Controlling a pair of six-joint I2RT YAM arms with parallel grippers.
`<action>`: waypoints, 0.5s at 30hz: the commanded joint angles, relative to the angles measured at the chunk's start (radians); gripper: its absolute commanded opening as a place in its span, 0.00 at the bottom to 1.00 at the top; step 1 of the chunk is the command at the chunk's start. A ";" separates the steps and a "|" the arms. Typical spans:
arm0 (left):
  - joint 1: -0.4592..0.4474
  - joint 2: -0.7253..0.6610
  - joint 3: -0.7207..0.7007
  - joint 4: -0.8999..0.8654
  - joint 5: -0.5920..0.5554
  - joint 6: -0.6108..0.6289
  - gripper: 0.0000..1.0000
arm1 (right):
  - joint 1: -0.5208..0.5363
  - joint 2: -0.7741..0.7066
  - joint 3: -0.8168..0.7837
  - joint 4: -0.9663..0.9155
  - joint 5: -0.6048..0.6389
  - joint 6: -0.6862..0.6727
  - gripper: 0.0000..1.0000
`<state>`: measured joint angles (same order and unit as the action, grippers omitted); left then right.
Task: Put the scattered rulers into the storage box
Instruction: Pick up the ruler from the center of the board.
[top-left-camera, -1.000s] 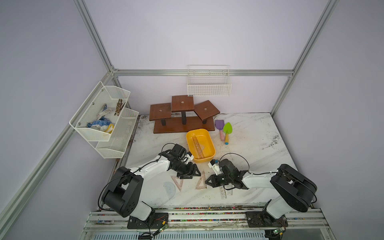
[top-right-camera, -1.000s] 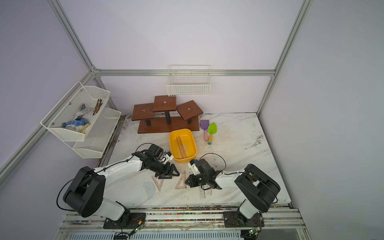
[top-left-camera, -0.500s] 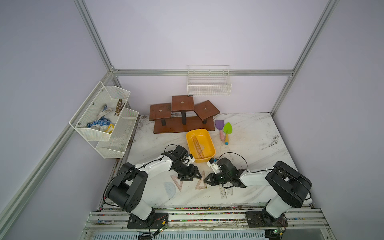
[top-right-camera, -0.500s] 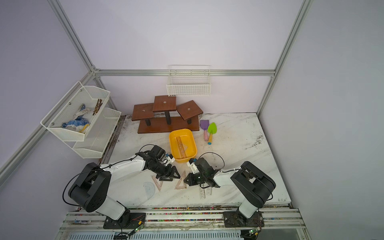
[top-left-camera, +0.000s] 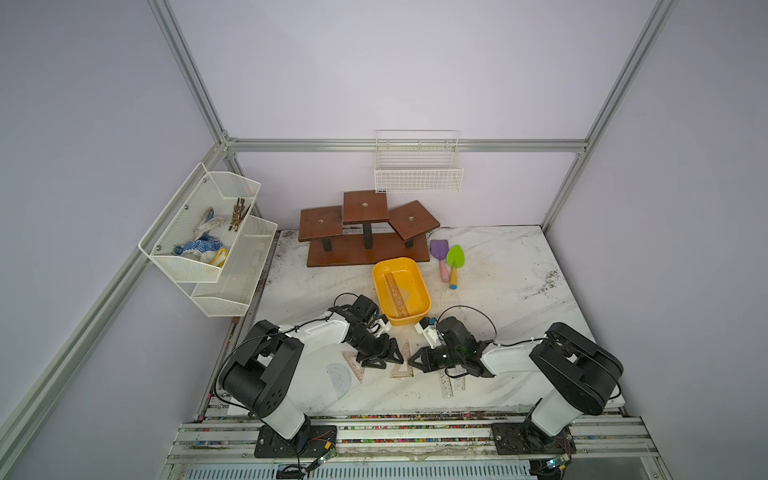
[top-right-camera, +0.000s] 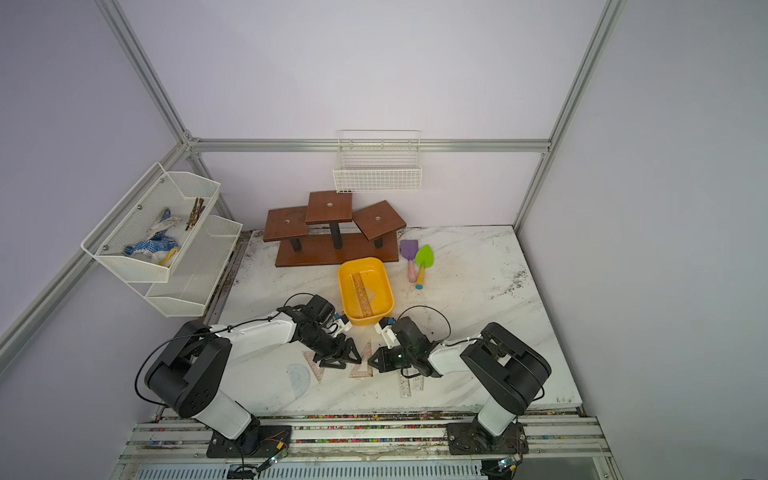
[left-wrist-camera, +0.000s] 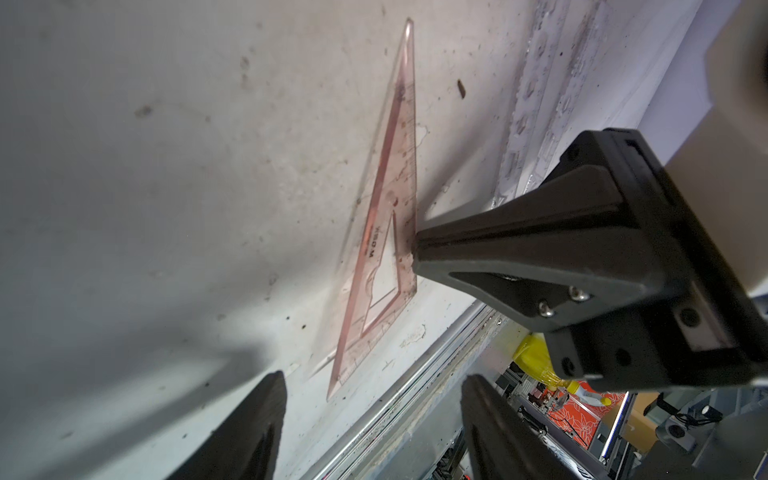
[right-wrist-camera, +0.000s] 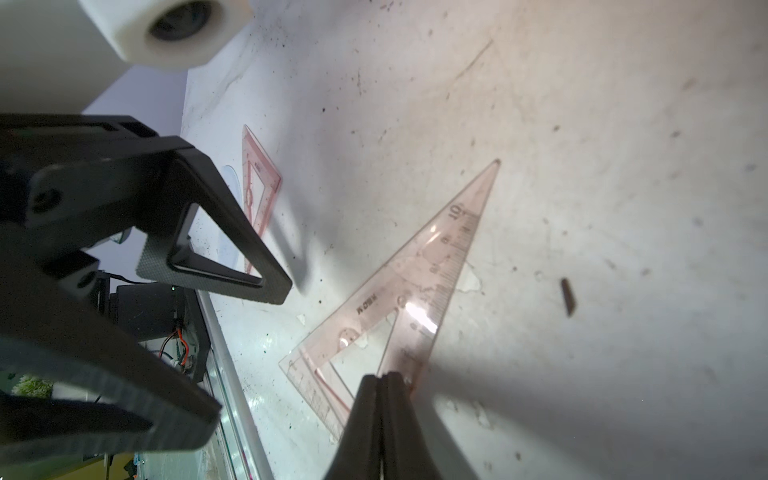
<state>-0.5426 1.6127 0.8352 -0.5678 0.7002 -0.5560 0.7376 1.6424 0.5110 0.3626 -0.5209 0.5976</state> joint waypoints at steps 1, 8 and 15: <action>-0.010 0.014 -0.001 0.003 0.005 0.018 0.70 | -0.006 0.011 -0.034 -0.003 0.010 -0.004 0.08; -0.023 0.053 -0.004 0.030 0.010 0.009 0.68 | -0.006 0.044 -0.045 0.044 -0.008 0.011 0.08; -0.033 0.103 -0.007 0.081 0.025 -0.007 0.61 | -0.006 0.077 -0.055 0.087 -0.024 0.025 0.08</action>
<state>-0.5655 1.6802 0.8352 -0.5190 0.7456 -0.5636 0.7311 1.6821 0.4847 0.4747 -0.5587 0.6151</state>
